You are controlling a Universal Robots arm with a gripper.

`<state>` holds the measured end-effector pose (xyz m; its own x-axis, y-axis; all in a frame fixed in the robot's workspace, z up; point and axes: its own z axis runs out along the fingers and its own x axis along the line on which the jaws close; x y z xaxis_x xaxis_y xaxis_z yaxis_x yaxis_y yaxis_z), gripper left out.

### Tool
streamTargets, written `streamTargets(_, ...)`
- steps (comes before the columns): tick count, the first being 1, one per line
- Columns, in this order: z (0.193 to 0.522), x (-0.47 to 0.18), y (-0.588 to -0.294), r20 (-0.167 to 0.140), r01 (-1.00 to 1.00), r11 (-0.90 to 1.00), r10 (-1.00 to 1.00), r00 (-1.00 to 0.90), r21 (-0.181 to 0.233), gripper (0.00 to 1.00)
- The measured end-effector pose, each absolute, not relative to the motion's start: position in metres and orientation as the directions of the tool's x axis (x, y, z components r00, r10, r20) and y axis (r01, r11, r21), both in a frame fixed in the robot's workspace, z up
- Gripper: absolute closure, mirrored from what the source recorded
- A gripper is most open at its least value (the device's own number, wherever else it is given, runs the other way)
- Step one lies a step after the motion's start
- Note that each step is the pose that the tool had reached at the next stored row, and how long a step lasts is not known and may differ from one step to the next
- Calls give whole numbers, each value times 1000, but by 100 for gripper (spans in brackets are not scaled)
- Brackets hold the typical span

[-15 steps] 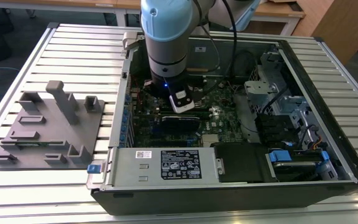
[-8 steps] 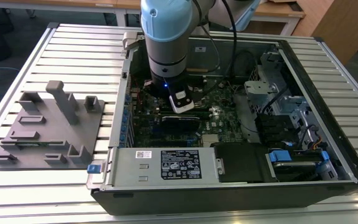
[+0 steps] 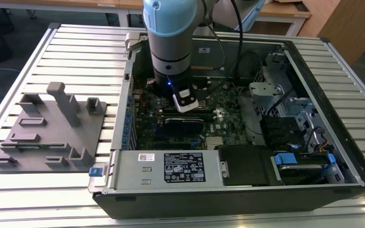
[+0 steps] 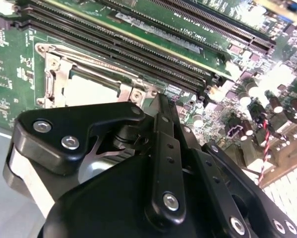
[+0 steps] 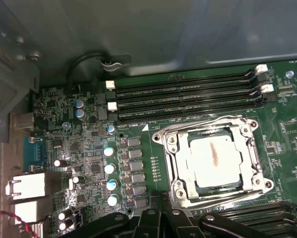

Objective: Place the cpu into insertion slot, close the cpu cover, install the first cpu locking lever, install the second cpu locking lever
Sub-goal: 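Install the second cpu locking lever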

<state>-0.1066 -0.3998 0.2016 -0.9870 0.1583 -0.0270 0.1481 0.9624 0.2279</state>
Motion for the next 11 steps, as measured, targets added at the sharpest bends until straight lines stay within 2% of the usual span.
streamTargets(5, 211, -107, -400, -28, 149, 963, 159, -987, 226, 90)
streamTargets(8, 211, -106, -399, -32, 150, 968, 159, -987, 200, 90)
streamTargets(11, 211, -106, -399, -32, 150, 969, 159, -987, 196, 90)
